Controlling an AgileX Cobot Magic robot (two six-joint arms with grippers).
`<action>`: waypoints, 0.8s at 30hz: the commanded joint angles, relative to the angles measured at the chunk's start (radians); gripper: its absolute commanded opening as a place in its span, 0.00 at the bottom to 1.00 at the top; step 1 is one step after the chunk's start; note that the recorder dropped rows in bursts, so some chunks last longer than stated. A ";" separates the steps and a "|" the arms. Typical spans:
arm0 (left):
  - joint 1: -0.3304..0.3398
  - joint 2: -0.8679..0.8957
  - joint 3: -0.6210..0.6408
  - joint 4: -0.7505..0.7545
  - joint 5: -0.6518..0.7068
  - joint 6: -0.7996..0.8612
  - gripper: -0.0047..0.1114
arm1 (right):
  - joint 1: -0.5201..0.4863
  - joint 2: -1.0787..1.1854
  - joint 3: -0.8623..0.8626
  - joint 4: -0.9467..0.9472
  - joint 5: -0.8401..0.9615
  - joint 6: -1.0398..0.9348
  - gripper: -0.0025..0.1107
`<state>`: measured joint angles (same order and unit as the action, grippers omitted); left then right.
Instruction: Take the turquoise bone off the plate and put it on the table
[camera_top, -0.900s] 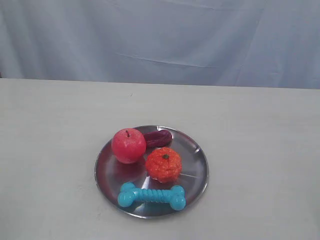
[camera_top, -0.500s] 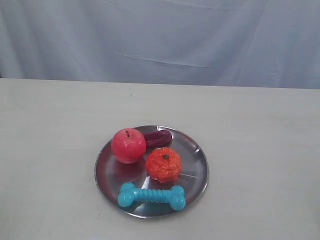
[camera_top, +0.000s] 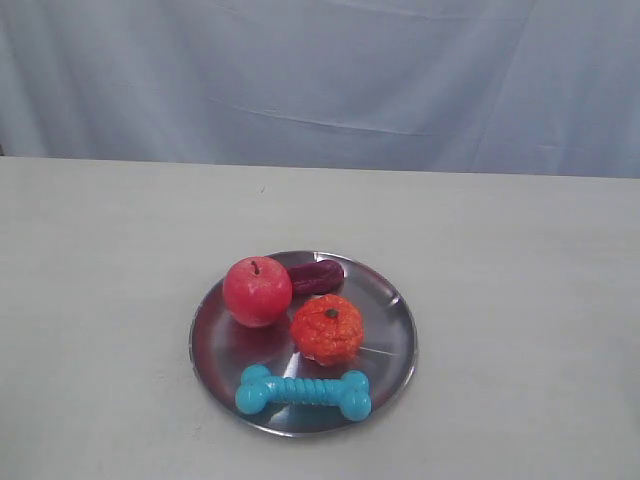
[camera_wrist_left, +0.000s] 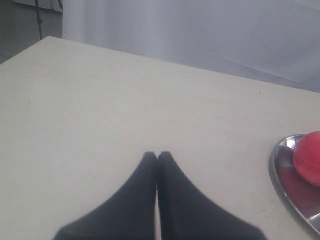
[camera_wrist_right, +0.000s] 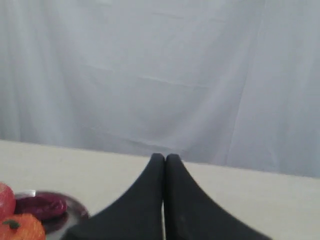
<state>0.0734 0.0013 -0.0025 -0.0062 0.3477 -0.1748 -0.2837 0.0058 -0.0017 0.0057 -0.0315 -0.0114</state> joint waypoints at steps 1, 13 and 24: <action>0.004 -0.001 0.003 0.006 -0.005 -0.002 0.04 | -0.005 -0.006 -0.002 0.050 -0.206 0.124 0.02; 0.004 -0.001 0.003 0.006 -0.005 -0.002 0.04 | 0.196 0.515 -0.618 0.036 0.671 -0.155 0.02; 0.004 -0.001 0.003 0.006 -0.005 -0.002 0.04 | 0.456 1.113 -1.048 0.064 1.087 -0.230 0.02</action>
<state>0.0734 0.0013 -0.0025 -0.0062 0.3477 -0.1748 0.1209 1.0241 -0.9789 0.0638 1.0338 -0.2065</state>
